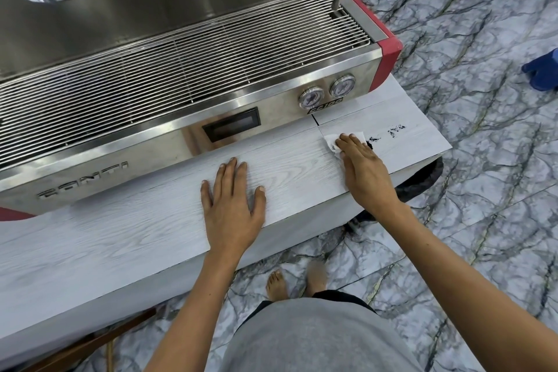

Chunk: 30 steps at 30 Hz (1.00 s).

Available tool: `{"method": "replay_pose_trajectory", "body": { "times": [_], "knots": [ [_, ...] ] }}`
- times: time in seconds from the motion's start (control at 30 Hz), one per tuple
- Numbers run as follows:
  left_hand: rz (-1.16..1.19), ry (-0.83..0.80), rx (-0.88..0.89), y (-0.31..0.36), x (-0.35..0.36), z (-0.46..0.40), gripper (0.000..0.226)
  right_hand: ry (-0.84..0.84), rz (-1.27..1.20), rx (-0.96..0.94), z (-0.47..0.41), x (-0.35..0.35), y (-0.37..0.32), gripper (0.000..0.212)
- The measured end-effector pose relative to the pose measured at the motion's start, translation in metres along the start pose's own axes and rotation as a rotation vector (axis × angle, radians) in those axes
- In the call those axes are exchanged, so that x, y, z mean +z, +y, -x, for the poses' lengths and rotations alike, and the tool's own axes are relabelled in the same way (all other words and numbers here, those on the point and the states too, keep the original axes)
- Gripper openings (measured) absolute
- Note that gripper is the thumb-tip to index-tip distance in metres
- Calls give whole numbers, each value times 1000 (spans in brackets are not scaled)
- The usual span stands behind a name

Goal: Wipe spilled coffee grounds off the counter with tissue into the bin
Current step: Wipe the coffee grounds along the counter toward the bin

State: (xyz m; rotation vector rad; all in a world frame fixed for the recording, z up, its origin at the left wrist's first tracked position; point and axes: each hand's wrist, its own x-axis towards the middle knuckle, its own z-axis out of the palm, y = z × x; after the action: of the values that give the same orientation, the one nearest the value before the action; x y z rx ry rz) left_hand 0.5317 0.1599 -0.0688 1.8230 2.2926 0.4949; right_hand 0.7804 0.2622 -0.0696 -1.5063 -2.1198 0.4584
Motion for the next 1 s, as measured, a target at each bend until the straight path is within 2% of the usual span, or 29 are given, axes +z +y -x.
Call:
{"method": "replay_pose_trajectory", "body": {
  "times": [0.17, 0.4, 0.77, 1.0],
  "knots": [
    [4, 8, -5, 2, 1, 0, 66, 23, -38, -56, 3, -6, -6, 34],
    [65, 18, -54, 10, 5, -4, 67, -35, 86, -224, 20, 12, -20, 38],
    [67, -17, -12, 47, 18, -14, 69, -13, 208, -166, 15, 17, -11, 43],
    [22, 4, -24, 63, 26, -17, 66, -30, 210, -230, 25, 20, -15, 41]
  ]
}}
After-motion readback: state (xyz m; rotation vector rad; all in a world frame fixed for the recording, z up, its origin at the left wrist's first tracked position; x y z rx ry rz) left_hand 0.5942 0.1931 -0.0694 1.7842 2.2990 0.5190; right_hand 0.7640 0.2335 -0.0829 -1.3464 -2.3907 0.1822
